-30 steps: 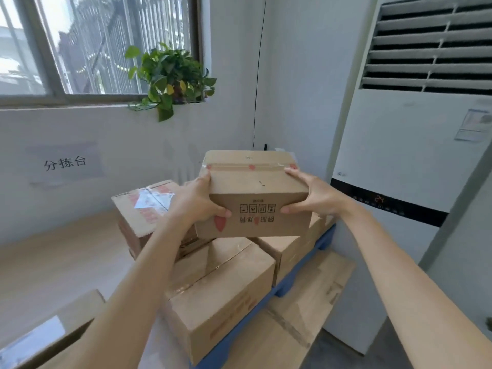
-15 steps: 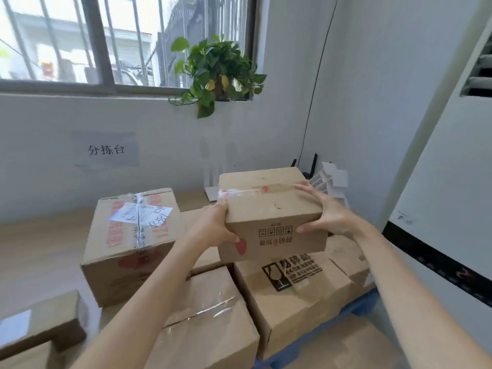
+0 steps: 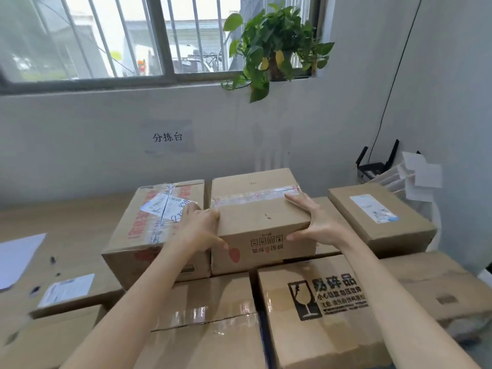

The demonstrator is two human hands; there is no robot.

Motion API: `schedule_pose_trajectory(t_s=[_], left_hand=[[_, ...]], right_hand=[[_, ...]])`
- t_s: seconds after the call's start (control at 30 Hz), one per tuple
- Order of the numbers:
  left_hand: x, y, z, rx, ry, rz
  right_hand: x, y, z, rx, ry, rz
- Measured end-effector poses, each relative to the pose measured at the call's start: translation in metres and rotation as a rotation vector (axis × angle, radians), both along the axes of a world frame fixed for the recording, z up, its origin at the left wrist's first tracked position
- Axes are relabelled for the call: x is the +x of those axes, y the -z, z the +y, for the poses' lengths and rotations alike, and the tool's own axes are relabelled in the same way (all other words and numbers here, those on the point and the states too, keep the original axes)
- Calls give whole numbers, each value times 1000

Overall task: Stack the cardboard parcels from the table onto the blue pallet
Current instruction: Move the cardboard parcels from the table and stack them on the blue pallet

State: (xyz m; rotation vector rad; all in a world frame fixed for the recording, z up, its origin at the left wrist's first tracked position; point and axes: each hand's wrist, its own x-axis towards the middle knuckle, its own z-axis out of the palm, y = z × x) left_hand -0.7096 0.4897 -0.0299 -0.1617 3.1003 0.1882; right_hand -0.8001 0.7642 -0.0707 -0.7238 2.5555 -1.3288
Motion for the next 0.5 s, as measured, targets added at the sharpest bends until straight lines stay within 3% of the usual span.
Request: schedule_pose_trajectory(t_s=[0.5], left_hand=[[-17,4,5,-159,-78,-6]], right_hand=[[-31,34,-9,-48,-23,-10]])
